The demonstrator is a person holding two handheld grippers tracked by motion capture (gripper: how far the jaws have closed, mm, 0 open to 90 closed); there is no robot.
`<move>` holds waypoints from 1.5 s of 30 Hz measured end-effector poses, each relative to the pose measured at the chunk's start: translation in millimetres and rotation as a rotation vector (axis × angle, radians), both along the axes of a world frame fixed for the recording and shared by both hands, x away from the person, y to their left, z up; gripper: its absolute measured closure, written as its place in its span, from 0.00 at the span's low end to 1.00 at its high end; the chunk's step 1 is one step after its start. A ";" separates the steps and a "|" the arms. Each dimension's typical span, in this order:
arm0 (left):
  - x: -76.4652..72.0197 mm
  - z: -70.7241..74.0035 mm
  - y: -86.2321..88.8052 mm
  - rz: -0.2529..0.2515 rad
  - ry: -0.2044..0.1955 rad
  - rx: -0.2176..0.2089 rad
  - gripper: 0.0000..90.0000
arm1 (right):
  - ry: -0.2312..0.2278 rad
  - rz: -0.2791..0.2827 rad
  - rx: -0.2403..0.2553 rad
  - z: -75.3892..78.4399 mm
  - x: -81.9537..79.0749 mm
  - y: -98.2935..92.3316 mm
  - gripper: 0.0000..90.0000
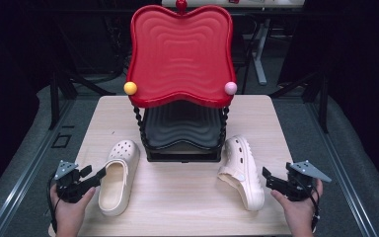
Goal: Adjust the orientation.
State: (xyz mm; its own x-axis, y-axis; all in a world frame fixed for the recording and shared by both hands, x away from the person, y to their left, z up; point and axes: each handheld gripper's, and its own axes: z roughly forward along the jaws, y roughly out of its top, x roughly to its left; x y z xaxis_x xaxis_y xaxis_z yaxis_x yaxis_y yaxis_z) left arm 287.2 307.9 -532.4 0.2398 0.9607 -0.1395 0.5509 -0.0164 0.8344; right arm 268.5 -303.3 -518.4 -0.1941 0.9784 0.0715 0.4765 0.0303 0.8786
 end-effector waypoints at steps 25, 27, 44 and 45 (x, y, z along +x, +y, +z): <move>2.7 -10.2 -29.7 -0.121 0.010 0.172 0.56 | 0.004 0.031 -0.089 -6.6 -2.8 12.0 0.52; 3.7 -10.5 -30.2 -0.118 0.007 0.173 0.57 | 0.002 0.032 -0.088 -7.0 -3.0 12.6 0.54; 5.1 -6.8 -28.6 -0.049 0.046 0.160 0.80 | 0.013 -0.002 -0.051 -8.5 -2.2 6.2 0.57; 4.6 -6.4 -28.9 -0.049 0.050 0.158 0.81 | 0.013 -0.006 -0.047 -8.2 -2.5 5.5 0.57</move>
